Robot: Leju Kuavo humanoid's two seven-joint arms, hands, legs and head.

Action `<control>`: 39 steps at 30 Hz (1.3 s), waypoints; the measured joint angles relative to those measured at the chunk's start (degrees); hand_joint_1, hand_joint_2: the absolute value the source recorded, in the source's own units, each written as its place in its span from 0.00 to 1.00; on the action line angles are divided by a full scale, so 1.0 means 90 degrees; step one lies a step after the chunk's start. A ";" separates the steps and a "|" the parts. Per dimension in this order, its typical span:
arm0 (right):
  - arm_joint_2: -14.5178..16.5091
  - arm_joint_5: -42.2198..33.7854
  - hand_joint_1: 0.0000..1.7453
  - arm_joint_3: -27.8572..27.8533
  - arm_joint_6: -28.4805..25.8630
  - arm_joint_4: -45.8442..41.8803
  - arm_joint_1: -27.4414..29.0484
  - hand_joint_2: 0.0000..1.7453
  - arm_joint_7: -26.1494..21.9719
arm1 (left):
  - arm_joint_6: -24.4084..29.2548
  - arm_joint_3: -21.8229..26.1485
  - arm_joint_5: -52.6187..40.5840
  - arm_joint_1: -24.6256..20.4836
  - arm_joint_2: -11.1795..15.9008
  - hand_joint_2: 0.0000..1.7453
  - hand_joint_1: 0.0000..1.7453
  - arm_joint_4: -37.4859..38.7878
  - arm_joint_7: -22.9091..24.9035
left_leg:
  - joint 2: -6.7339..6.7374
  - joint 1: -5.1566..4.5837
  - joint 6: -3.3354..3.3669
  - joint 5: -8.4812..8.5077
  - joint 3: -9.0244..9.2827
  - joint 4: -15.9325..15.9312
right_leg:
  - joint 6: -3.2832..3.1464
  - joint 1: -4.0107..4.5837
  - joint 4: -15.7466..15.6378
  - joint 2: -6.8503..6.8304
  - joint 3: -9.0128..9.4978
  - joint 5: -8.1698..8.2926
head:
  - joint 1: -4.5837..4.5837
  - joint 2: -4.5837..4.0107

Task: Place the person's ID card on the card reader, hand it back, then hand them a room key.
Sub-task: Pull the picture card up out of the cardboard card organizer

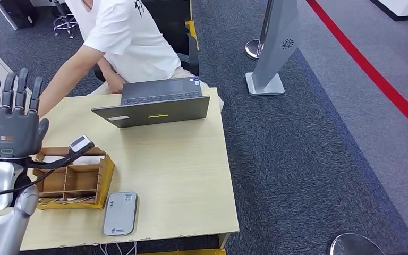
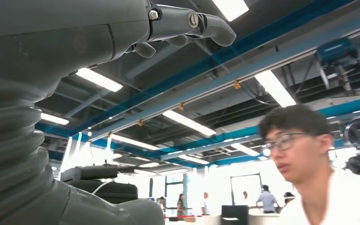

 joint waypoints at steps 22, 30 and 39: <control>0.0044 -0.0321 0.00 -0.0482 -0.0259 0.0002 0.0031 1.00 0.0027 | -0.0962 -0.0950 0.0055 0.2367 0.0016 1.00 0.00 -0.2058 0.0084 | -0.0003 0.0001 -0.0002 -0.0004 0.0000 -0.0001 | 0.0002 0.0000 -0.0001 -0.0006 0.0003 -0.0004 | 0.0001 0.0001; 0.0055 -0.0333 0.00 -0.0599 -0.0290 0.0002 0.0032 1.00 0.0042 | -0.1442 -0.0994 0.0259 0.2693 -0.0033 1.00 0.00 -0.1861 0.0313 | -0.0004 0.0001 -0.0002 -0.0003 0.0001 -0.0001 | 0.0002 0.0000 0.0000 -0.0010 0.0005 -0.0004 | 0.0000 0.0000; 0.0066 -0.0324 0.00 -0.0651 -0.0356 0.0002 0.0032 1.00 0.0070 | -0.1710 -0.0994 0.0335 0.2789 -0.0178 1.00 0.00 -0.1474 0.0449 | -0.0006 0.0001 -0.0002 -0.0004 0.0000 -0.0001 | 0.0002 0.0000 0.0000 -0.0011 0.0005 -0.0004 | 0.0001 0.0000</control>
